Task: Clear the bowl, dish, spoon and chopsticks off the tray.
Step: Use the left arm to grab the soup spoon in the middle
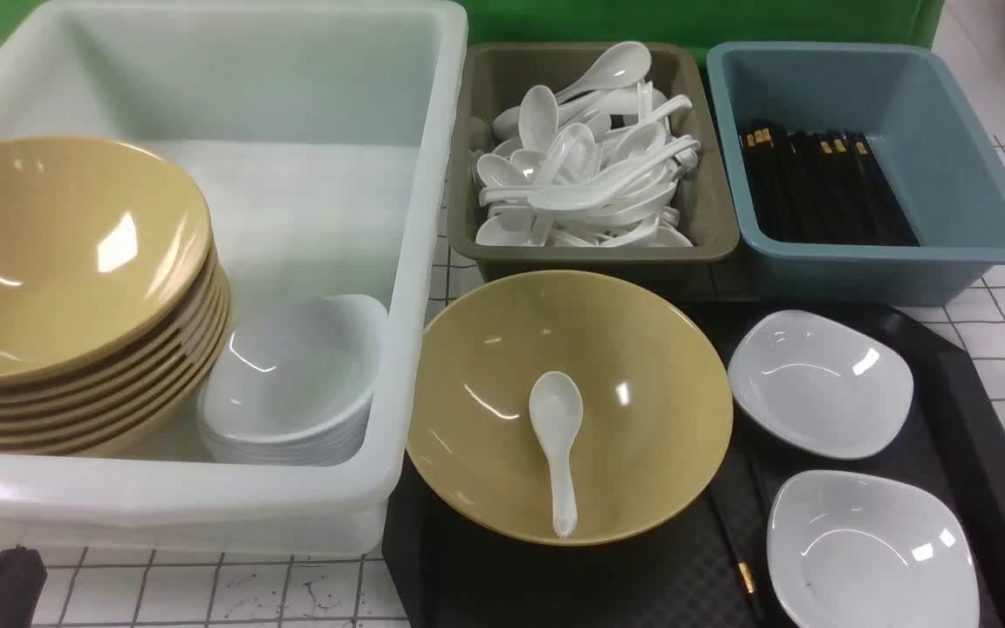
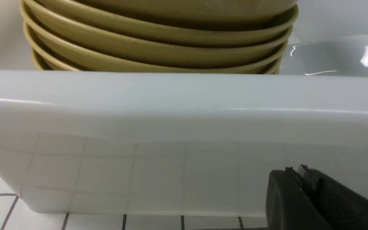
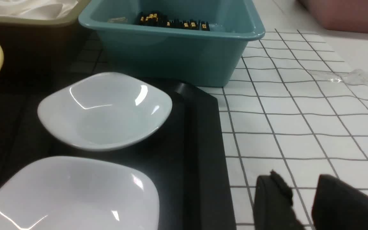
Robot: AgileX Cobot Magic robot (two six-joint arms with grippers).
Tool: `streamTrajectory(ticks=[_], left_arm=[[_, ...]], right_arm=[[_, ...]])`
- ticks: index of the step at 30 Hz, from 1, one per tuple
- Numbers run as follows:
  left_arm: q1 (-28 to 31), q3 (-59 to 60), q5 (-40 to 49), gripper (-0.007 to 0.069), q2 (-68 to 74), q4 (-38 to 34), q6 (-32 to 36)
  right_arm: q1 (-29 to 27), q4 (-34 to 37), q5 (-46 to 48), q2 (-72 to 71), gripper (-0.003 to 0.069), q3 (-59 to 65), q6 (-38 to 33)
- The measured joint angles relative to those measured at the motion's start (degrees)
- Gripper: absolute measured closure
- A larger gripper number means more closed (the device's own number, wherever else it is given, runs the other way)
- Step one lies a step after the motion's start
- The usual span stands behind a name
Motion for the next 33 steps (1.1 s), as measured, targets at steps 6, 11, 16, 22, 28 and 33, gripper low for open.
streamTrajectory(ticks=[6,11,16,22,28,33], left_arm=[[0.0,0.0,0.0,0.0631,0.0,0.0,-0.1],[0.0,0.0,0.0,0.0631,0.0,0.0,-0.2],[0.0,0.0,0.0,0.0631,0.0,0.0,-0.2],[0.0,0.0,0.0,0.0631,0.0,0.0,-0.2],[0.0,0.0,0.0,0.0631,0.0,0.8,-0.2],[0.0,0.1,-0.6,0.0631,0.0,1.1,-0.2]], right_arm=[[0.0,0.0,0.0,0.0,0.0422,0.0,0.0],[0.0,0.0,0.0,0.0,0.0422,0.0,0.0],[0.0,0.0,0.0,0.0,0.0422,0.0,0.0],[0.0,0.0,0.0,0.0,0.0422,0.0,0.0],[0.0,0.0,0.0,0.0,0.0422,0.0,0.0],[0.0,0.0,0.0,0.0,0.0422,0.0,0.0]])
